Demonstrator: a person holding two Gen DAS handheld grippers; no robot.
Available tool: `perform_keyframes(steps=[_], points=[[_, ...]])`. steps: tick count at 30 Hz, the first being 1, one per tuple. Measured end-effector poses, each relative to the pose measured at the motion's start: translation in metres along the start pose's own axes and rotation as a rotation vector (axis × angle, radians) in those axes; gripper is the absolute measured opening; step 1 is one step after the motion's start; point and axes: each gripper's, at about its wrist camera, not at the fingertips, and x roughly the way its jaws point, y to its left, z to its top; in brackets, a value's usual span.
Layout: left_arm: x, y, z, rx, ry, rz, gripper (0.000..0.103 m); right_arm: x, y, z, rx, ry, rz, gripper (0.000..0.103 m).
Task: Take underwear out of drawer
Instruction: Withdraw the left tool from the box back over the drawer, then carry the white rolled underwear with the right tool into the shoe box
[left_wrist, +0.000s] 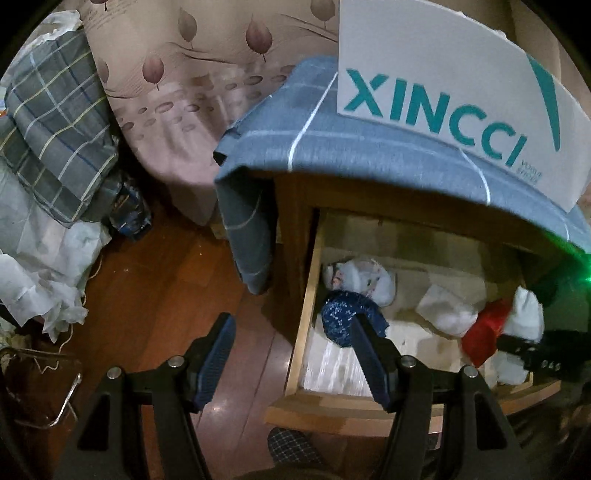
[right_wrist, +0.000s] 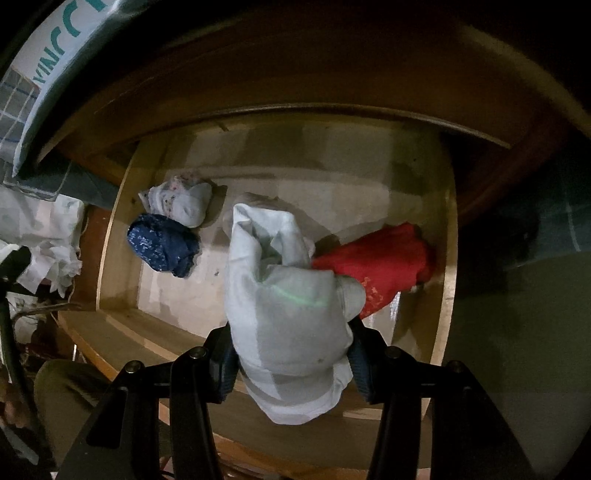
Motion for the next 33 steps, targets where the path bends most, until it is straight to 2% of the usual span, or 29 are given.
perform_keyframes(steps=[10,19,25,33], points=[[0.011,0.006,-0.013,-0.056,0.013,-0.056,0.066,-0.01,0.007,-0.007,-0.027,-0.043,-0.005,0.047],[0.016,0.013,-0.014,-0.098,0.033,-0.068,0.066,-0.031,0.012,-0.012,-0.03,-0.066,0.029,0.047],[0.016,0.011,-0.015,-0.092,0.034,-0.064,0.066,-0.071,0.02,-0.005,-0.047,-0.123,0.062,0.047],[0.016,0.012,-0.015,-0.099,0.032,-0.064,0.066,-0.149,0.034,0.007,-0.092,-0.202,0.132,0.047]])
